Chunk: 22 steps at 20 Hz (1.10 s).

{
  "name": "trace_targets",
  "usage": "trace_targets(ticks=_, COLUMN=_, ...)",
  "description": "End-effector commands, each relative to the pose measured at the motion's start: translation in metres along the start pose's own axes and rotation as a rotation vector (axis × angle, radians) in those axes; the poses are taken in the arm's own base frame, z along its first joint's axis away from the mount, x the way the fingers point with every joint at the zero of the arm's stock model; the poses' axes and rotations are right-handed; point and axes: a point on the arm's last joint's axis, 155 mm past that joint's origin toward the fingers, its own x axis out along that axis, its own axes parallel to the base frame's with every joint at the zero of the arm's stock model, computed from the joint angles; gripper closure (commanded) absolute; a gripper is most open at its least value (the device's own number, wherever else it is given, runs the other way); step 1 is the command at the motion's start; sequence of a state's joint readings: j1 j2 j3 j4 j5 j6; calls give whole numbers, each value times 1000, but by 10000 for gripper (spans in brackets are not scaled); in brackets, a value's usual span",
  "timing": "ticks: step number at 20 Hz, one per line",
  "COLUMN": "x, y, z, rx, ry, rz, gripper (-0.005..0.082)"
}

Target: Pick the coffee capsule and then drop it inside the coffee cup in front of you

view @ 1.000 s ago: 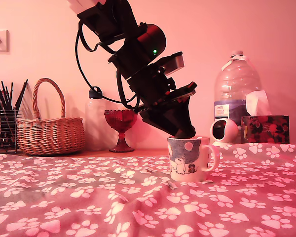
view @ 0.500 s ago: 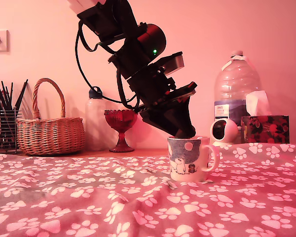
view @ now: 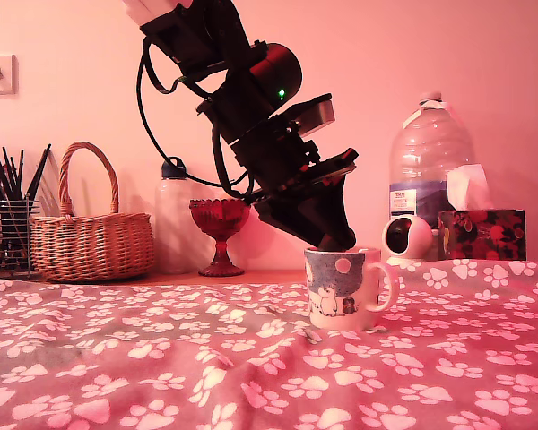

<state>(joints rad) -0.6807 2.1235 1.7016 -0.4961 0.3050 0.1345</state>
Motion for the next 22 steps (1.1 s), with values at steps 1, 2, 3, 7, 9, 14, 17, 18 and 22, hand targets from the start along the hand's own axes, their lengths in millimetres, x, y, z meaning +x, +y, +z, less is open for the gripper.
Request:
trace_targets(ticks=1, x=8, y=1, z=-2, rx=-3, ry=5, rz=-3, gripper=483)
trace_targets(ticks=2, x=8, y=1, z=-2, rx=-3, ry=4, rz=-2, gripper=479)
trace_targets(ticks=3, x=7, y=1, z=-1, rx=-3, ry=3, rz=-2, gripper=478)
trace_targets(ticks=7, x=4, y=1, z=4, rx=-5, ry=-6, rz=-1, gripper=87)
trace_targets(ticks=9, x=1, y=0, z=10, rx=-20, ry=-12, rz=-1, gripper=53)
trace_targets(ticks=14, x=-5, y=-1, z=18, rx=-12, ry=-26, rz=0, gripper=60)
trace_targets(ticks=17, x=-11, y=-6, z=19, rx=0, ry=-25, rz=-14, gripper=101)
trace_targets(ticks=18, x=-16, y=-9, z=20, rx=6, ry=-23, rz=-23, gripper=158)
trace_targets(ticks=22, x=-31, y=-17, z=25, rx=9, ry=-32, rz=-48, gripper=672)
